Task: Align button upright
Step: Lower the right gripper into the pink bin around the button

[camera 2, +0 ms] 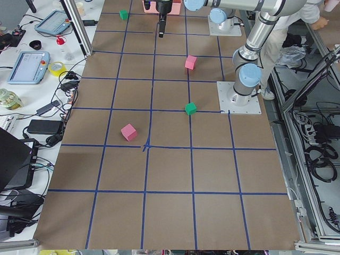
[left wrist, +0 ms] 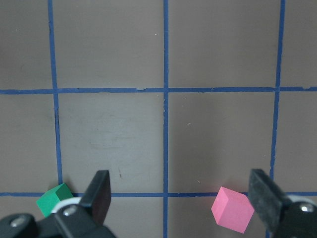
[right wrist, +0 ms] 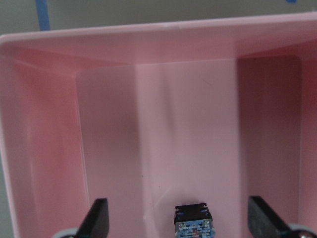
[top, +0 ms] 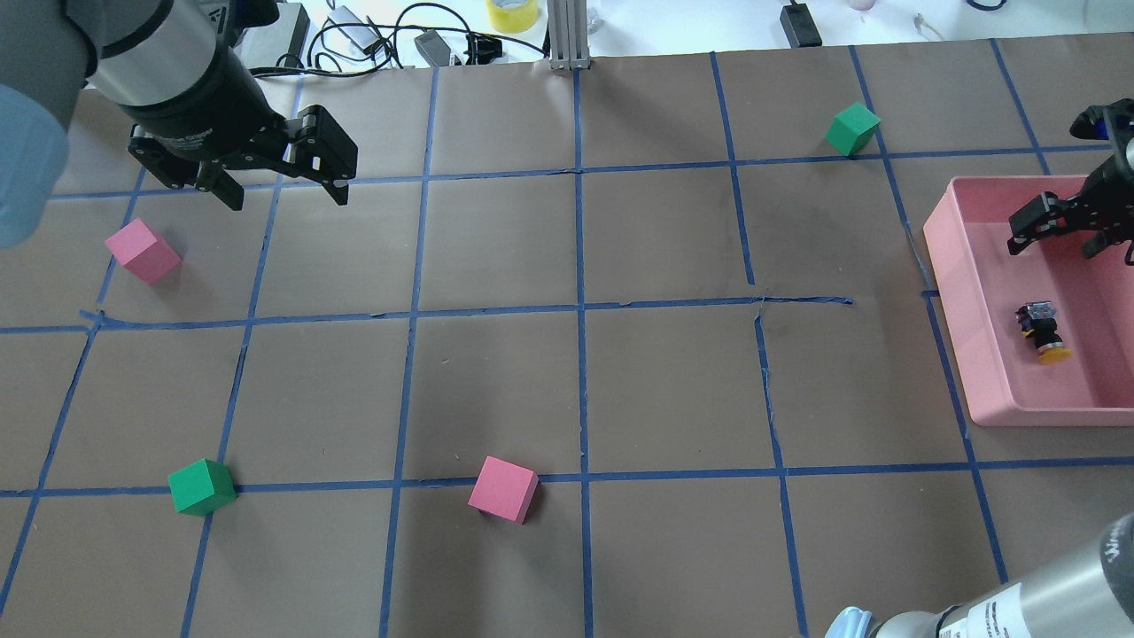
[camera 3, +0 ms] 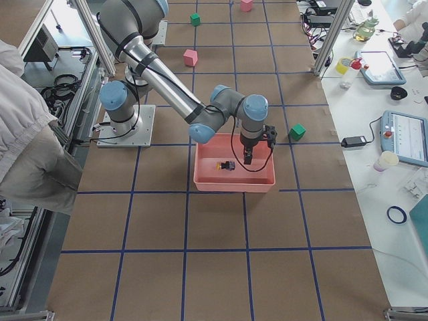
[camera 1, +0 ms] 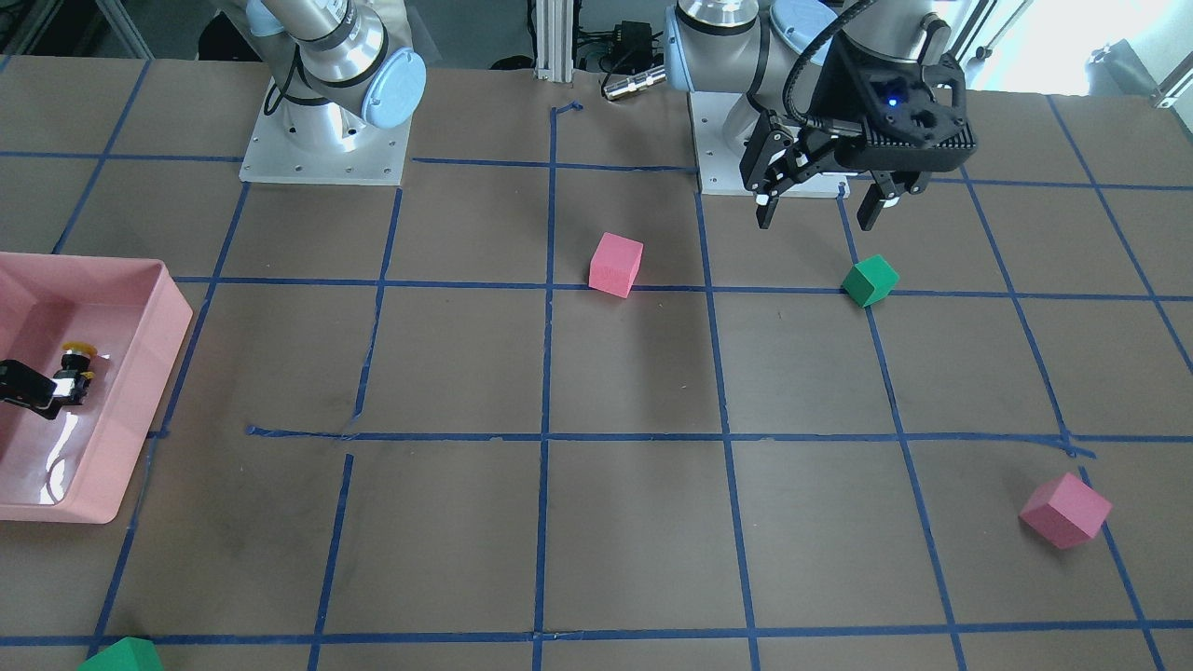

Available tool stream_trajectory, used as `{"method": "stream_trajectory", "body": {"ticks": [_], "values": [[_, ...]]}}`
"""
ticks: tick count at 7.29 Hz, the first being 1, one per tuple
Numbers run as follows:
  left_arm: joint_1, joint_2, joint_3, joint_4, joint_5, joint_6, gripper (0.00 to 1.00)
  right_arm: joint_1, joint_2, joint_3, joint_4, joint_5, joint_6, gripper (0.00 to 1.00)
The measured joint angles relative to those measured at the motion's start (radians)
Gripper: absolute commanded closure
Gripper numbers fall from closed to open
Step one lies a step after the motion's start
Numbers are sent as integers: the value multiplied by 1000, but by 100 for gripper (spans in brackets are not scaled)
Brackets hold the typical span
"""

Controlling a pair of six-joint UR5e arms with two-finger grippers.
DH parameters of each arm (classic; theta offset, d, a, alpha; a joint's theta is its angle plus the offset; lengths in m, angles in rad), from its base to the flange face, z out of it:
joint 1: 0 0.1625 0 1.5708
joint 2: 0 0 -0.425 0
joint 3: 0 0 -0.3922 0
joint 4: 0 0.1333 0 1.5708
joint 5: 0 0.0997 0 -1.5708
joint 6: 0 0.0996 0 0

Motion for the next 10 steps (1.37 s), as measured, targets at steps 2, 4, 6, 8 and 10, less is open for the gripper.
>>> {"method": "stream_trajectory", "body": {"ticks": [2,4,6,8,10], "values": [[0,0,0,0,0,0,0,-14,7,64,-109,-24,-13,0],[0,0,0,0,0,0,0,-27,8,107,-152,-33,-21,0],[0,1,0,0,1,0,0,-30,11,119,-161,-33,-22,0],[0,1,-1,0,1,0,0,-32,16,119,-162,-40,-35,0],[0,1,-1,0,1,0,0,-36,17,122,-152,-47,-43,0]]}}
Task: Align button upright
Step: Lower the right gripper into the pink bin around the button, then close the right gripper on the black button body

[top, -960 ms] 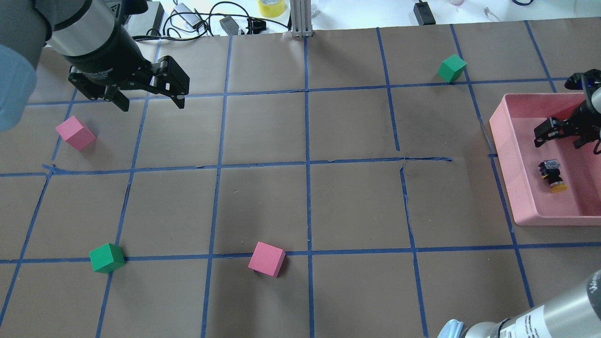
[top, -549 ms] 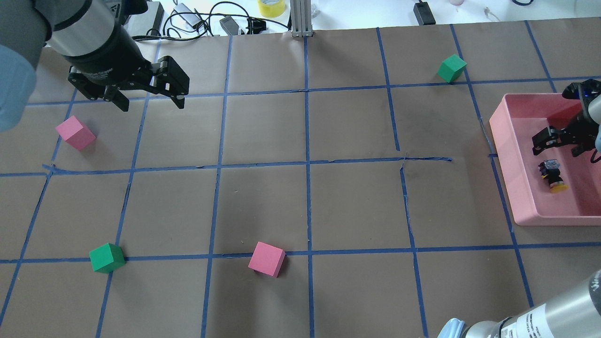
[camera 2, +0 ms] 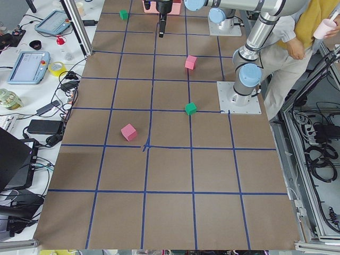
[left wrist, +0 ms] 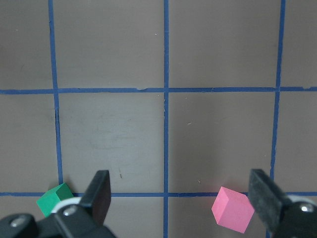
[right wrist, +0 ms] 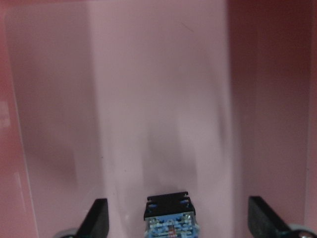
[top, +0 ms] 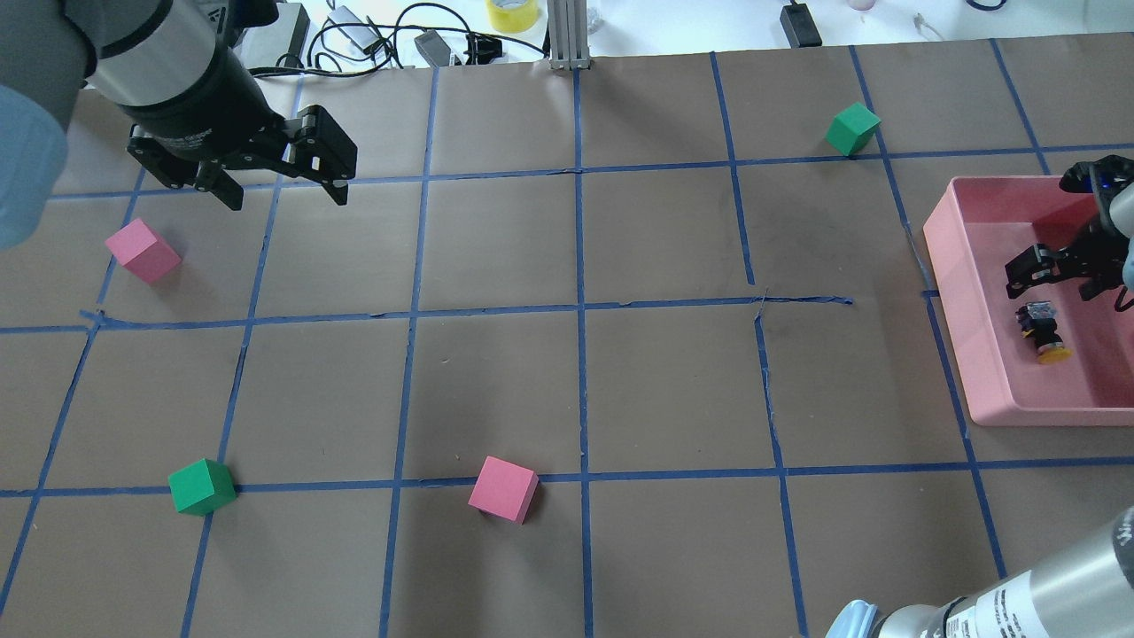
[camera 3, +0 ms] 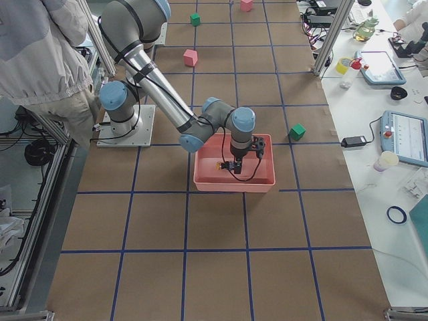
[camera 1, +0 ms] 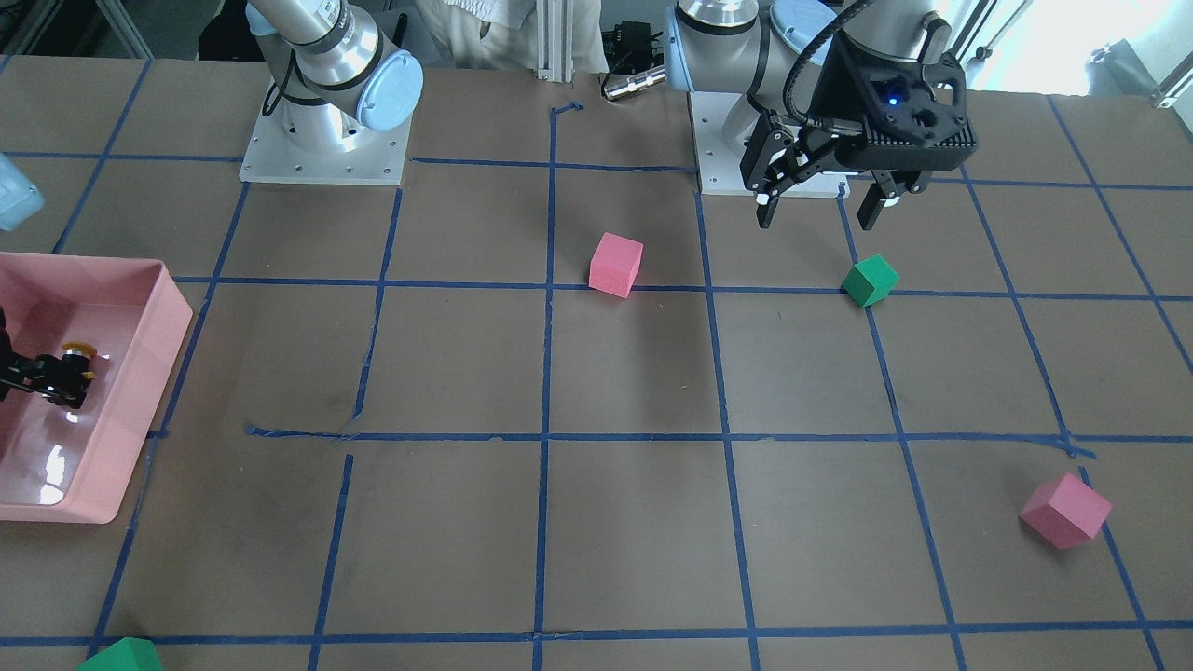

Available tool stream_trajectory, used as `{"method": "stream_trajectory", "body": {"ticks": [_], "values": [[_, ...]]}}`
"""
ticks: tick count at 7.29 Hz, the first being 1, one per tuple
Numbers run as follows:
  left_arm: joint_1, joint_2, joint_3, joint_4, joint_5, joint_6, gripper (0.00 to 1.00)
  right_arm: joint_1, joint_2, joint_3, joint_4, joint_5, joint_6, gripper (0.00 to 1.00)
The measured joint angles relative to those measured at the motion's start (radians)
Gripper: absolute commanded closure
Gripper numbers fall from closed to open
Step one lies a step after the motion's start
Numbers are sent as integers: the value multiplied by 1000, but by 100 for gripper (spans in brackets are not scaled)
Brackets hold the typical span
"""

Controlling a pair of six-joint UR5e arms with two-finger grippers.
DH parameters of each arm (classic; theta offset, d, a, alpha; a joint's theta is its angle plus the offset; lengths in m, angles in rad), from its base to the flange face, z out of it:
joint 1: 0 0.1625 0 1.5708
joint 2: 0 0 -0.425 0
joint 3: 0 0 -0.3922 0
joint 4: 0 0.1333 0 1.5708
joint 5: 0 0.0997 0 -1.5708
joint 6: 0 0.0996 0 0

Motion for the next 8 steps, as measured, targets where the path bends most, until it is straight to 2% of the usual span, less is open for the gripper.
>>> {"method": "stream_trajectory", "body": {"ticks": [8], "values": [[0,0,0,0,0,0,0,-4,0,39,29,31,-24,0]]}}
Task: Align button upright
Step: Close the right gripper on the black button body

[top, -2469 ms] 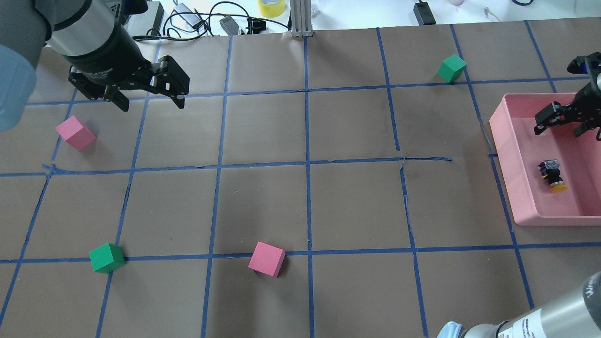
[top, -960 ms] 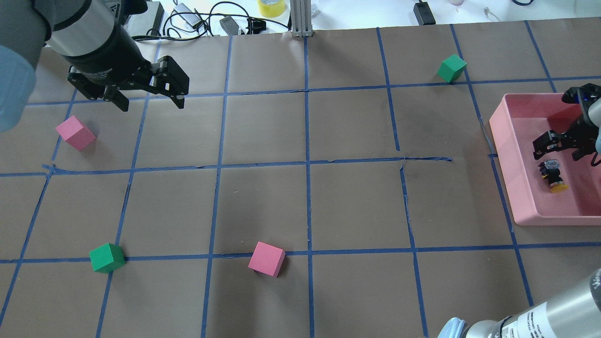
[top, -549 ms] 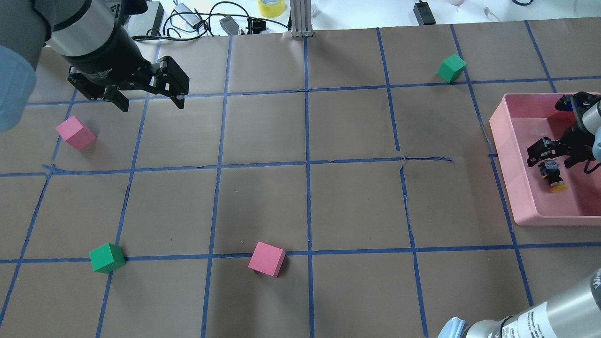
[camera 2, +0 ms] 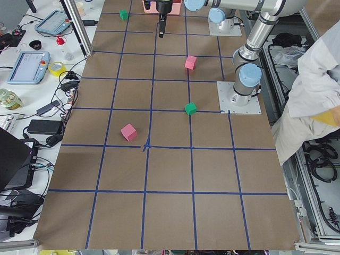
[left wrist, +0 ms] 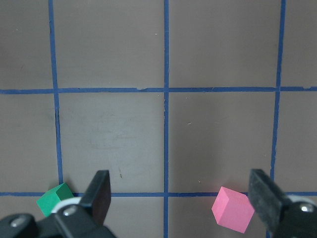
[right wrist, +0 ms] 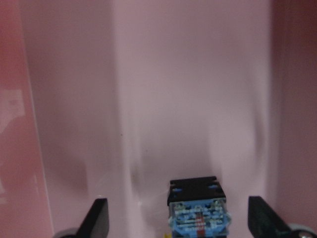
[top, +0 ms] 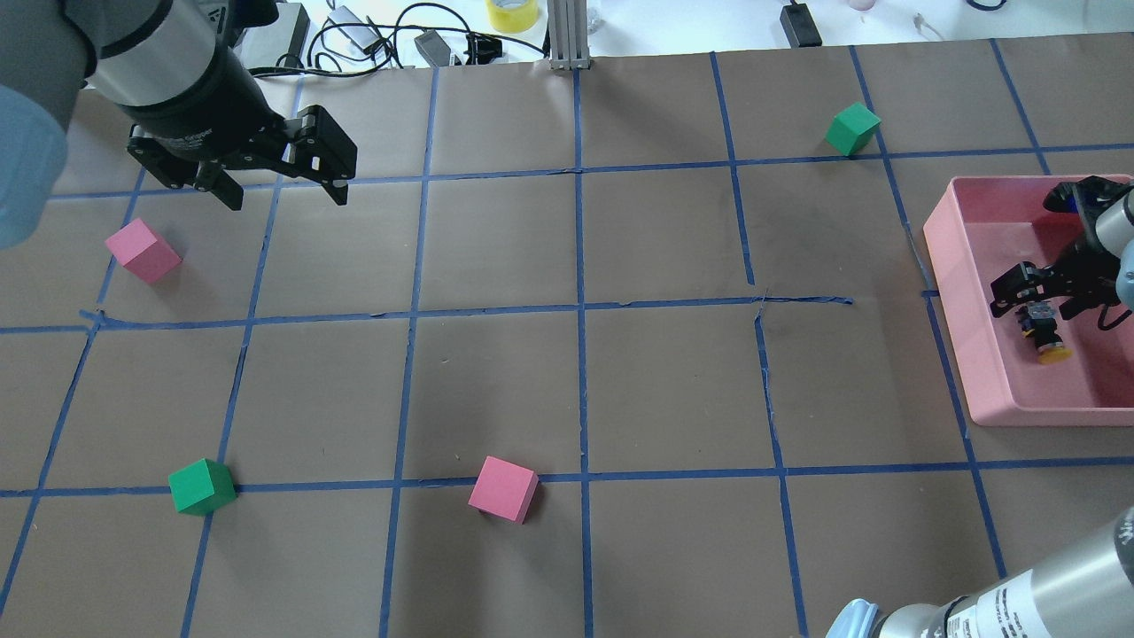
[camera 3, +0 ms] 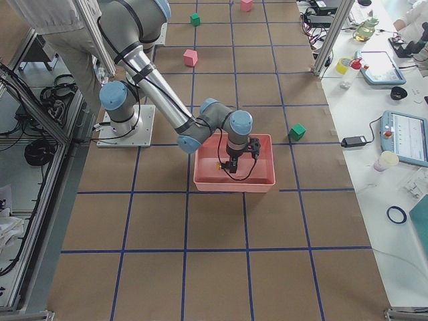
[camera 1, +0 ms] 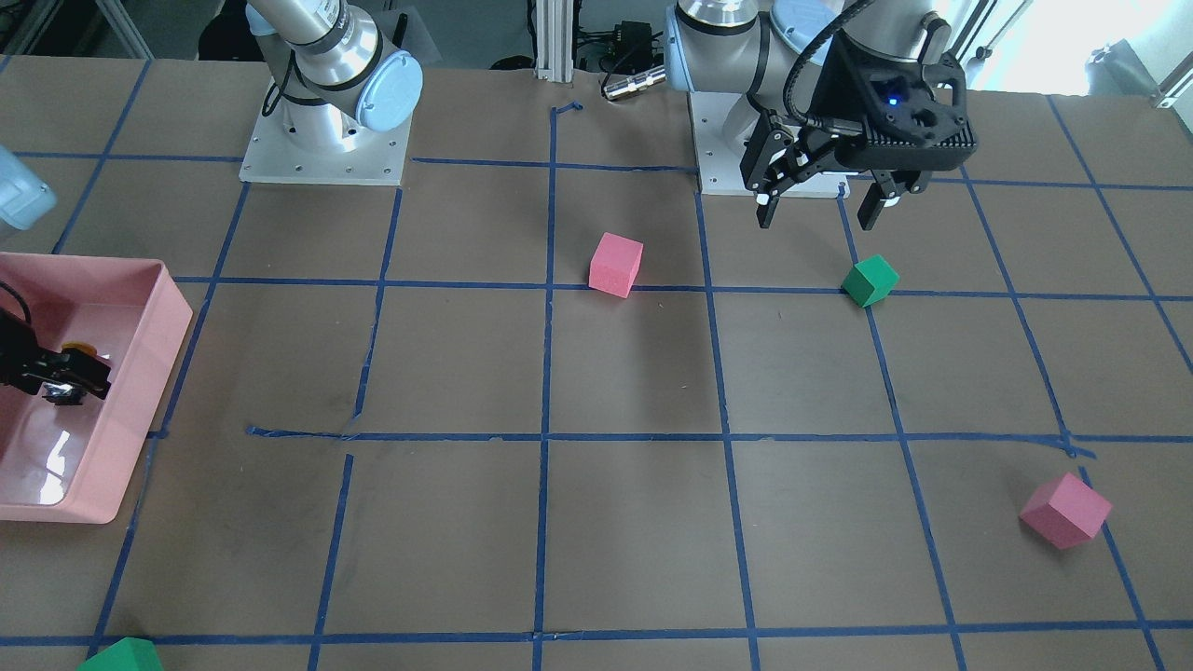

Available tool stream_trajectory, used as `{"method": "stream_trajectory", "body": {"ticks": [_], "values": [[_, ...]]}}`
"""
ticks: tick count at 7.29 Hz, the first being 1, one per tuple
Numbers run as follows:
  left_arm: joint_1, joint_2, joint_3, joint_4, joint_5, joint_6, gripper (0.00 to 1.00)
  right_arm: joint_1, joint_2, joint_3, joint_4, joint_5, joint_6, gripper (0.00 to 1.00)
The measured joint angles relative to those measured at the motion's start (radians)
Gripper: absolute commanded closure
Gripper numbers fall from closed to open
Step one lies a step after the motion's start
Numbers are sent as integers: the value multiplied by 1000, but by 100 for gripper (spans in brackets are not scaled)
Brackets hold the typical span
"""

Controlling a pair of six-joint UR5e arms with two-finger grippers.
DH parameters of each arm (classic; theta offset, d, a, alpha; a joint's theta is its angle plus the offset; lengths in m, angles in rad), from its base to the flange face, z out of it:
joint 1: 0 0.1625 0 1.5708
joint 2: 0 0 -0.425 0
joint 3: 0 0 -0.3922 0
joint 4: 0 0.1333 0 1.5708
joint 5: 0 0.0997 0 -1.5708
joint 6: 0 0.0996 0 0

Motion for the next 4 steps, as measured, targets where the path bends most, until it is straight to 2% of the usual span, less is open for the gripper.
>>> {"method": "stream_trajectory", "body": {"ticks": [4], "values": [[0,0,0,0,0,0,0,0,-8,20,-1,-1,-7,0]]}}
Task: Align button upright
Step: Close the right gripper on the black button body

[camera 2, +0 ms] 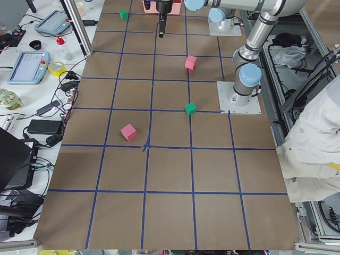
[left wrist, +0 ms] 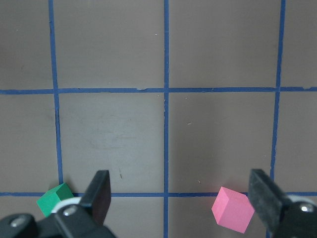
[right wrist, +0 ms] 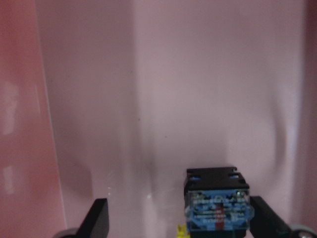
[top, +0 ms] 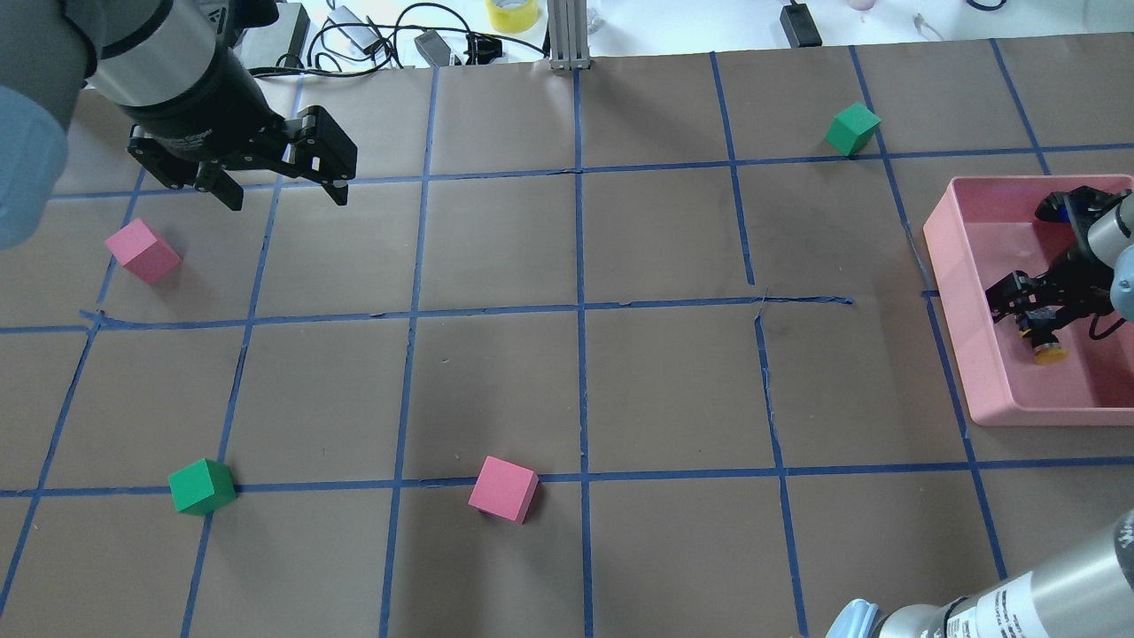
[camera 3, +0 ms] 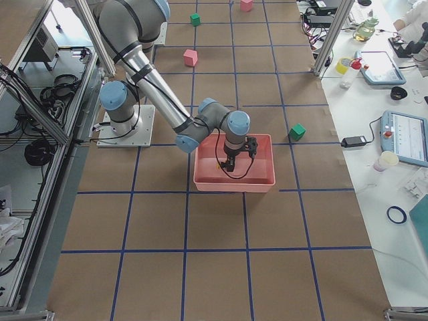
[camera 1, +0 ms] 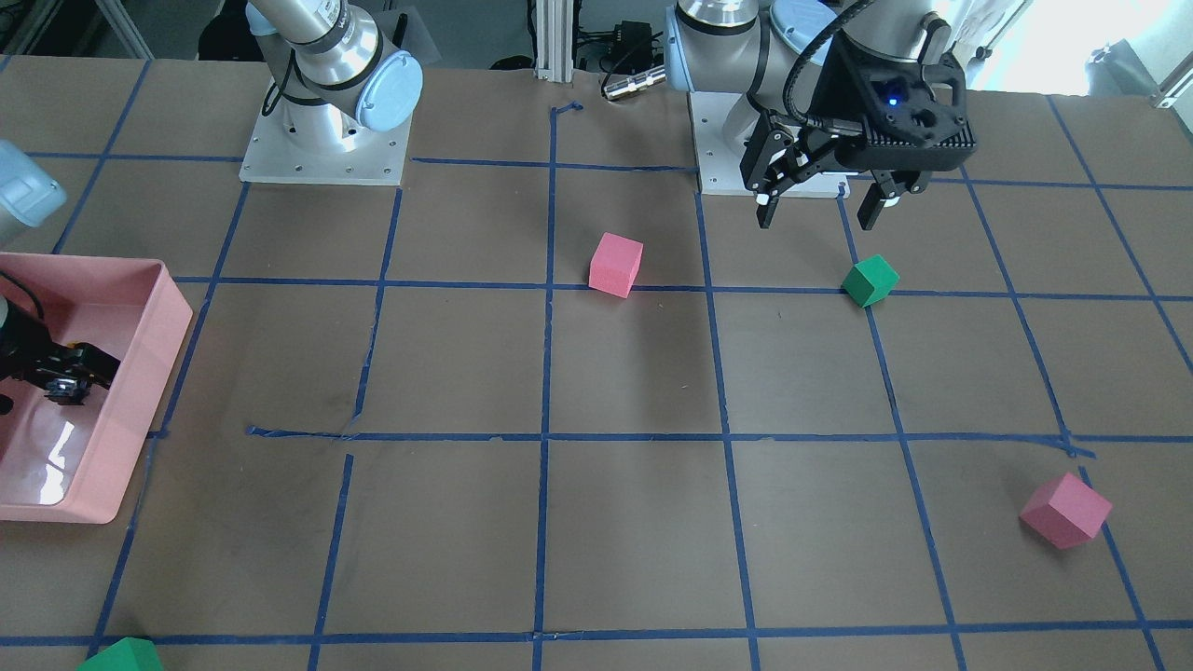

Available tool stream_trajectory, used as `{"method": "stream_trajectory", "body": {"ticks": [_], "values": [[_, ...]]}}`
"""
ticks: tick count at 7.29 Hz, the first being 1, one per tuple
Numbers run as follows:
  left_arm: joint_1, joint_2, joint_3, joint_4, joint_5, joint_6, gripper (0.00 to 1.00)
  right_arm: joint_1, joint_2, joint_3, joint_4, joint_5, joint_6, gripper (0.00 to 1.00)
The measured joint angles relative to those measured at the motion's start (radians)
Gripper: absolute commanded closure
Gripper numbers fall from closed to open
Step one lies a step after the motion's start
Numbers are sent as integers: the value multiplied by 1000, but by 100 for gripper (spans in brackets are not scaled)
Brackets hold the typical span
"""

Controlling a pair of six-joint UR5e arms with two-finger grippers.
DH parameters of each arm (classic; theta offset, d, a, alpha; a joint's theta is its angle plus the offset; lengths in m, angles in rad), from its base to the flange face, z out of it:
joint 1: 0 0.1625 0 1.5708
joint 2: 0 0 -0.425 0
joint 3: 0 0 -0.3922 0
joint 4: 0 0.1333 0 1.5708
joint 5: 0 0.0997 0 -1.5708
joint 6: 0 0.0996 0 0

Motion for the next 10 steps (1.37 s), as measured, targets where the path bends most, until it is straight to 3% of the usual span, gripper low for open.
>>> {"method": "stream_trajectory", "body": {"ticks": [3,5,9,10], "values": [[0,0,0,0,1,0,0,0,0,-2,-20,-14,-5,10],[0,0,0,0,1,0,0,0,1,4,-47,-17,-5,30],[0,0,0,-3,0,0,0,0,0,9,-48,-18,-29,81],[0,0,1,-3,0,0,0,0,-1,7,-46,-18,-34,85]]}}
